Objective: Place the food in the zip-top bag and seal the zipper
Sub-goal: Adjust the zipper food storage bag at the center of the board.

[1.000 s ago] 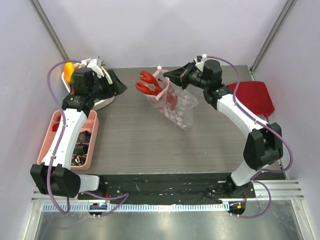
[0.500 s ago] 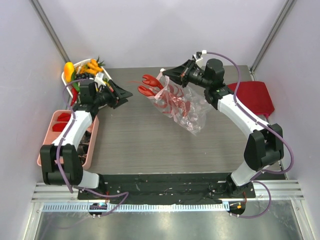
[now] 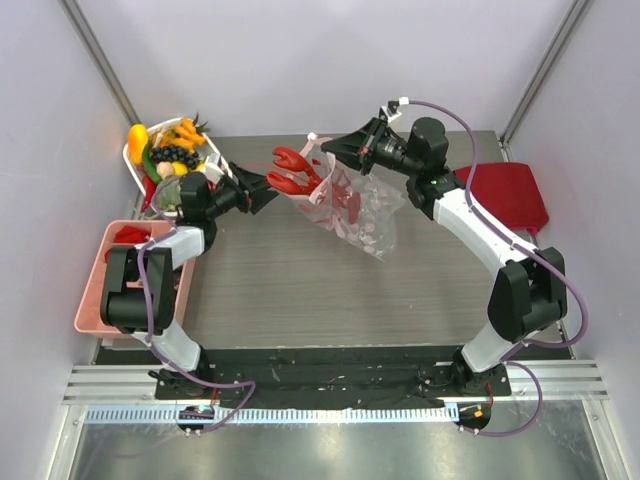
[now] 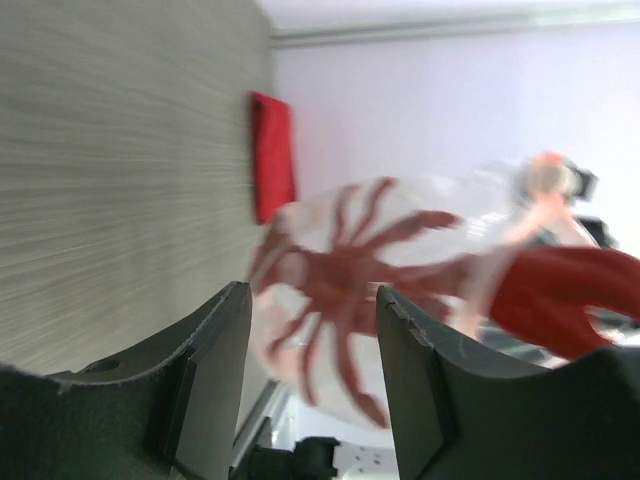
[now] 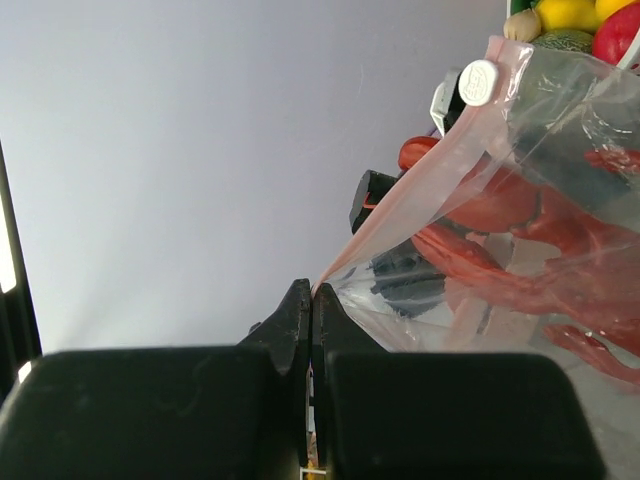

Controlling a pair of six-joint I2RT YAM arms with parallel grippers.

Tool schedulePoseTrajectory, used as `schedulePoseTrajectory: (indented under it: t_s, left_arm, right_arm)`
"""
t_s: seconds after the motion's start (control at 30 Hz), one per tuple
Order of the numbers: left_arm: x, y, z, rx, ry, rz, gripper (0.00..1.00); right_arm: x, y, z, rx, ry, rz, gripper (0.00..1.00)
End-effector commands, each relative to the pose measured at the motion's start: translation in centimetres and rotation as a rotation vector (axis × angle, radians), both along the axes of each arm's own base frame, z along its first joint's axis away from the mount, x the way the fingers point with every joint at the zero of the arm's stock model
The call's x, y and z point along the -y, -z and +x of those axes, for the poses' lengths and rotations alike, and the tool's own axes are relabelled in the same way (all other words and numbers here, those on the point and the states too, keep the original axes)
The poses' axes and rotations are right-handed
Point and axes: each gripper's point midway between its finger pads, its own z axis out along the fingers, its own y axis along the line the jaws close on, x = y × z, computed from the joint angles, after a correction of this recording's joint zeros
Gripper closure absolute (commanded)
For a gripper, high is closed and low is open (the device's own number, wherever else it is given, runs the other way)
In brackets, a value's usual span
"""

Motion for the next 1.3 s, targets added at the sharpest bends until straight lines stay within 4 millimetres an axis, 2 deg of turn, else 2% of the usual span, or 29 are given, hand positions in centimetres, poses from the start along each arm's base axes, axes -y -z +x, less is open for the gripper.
schedulePoseTrajectory:
  t_s: [0.0,0.1,0.27,0.5,0.57,0.73,0.87,1.13,1.23,1.27]
  left_arm:
    - [3.1,-8.7,-2.0,0.308,0.127,-0.119,0.43]
    - [4.8,-9.2,-3.4,0.342,0.189,-0.117,0.44]
    - [5.6,-9.2,-4.5,0.351,0.221,-0.120,0.46]
    - [5.2,-9.0,-5.0,0.341,0.220,-0.127,0.53]
    - [4.4,-8.7,-5.1,0.332,0.211,-0.121,0.51]
    - [2.6,-9.6,-6.3,0.369,0.212,-0.095,0.46]
    - [2.8,-9.9,-7.7,0.374,0.250,-0.083,0.44]
    - [3.5,-10.8,-7.5,0.440,0.272,-0.053,0.44]
    - [4.3,-10.2,-7.7,0.435,0.299,-0.036,0.45]
    - [4.5,-9.6,-7.6,0.410,0.304,-0.027,0.48]
  right_arm:
    - [-0.3,-5.9,-3.0,0.192,-0.049,0.068,0.99]
    - [-0.4,-6.0,-3.3,0.199,-0.057,0.066,0.99]
    - [-0.5,-6.3,-3.4,0.208,-0.058,0.067,0.99]
    - [-0.5,-6.4,-3.6,0.211,-0.056,0.065,0.99]
    - [-0.4,-6.6,-3.7,0.218,-0.057,0.065,0.99]
    - [-0.3,-6.7,-4.1,0.223,-0.061,0.066,0.99]
    - [-0.4,-6.6,-4.0,0.220,-0.065,0.068,0.99]
    - [-0.7,-6.5,-4.7,0.225,-0.078,0.068,0.99]
    - [-0.7,-6.6,-4.6,0.226,-0.077,0.069,0.99]
    - [-0.8,-6.8,-4.6,0.228,-0.077,0.071,0.99]
